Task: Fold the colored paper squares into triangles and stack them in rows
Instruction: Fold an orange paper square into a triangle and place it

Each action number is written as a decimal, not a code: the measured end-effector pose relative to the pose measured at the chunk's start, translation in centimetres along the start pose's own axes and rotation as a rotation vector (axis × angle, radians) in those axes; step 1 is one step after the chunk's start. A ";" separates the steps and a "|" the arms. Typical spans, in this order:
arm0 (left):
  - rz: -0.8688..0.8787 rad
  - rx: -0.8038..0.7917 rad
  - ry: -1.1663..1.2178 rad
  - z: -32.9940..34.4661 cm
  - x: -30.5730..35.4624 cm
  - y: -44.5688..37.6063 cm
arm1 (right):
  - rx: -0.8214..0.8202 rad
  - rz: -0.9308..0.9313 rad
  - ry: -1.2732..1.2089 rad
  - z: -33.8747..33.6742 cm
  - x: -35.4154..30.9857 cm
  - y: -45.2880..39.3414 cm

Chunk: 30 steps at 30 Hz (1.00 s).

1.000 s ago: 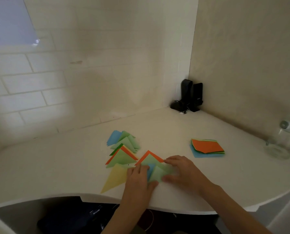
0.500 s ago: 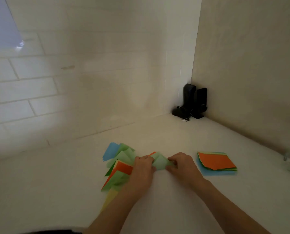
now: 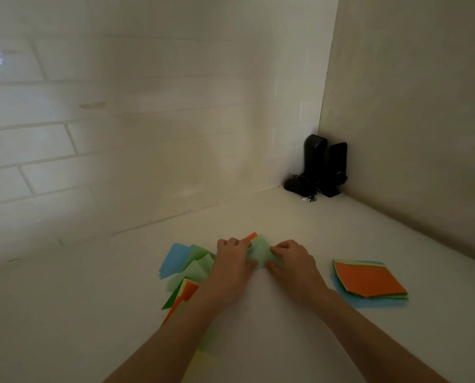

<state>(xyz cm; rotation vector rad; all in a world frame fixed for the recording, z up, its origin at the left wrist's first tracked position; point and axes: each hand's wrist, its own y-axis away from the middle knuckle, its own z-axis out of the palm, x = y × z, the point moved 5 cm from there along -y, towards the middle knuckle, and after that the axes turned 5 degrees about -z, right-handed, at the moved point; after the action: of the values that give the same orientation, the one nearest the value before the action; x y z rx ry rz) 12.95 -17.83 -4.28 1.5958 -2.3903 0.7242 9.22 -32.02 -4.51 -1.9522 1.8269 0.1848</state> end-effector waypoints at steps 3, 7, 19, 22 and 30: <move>-0.006 0.029 0.028 -0.5 -0.3 0.5 | -0.004 -0.010 0.043 0.0 -0.3 0.8; -0.016 -0.015 -0.011 -0.1 0.2 1.7 | -0.015 -0.017 0.134 0.6 -1.2 1.9; 0.195 0.232 0.074 -4.3 6.4 4.8 | 0.299 0.094 -0.079 -10.2 6.8 8.5; 0.264 0.191 0.168 -2.6 8.3 7.5 | 0.094 0.177 -0.067 -9.4 9.3 10.5; 0.207 0.083 0.254 1.1 8.2 12.0 | 0.171 0.138 0.099 -6.9 9.1 11.3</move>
<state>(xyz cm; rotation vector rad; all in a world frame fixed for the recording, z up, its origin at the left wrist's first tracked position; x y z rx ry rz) -1.13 -21.36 -5.46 1.2091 -2.3838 1.0100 -2.19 -43.27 -4.69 -1.7480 1.9725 -0.0256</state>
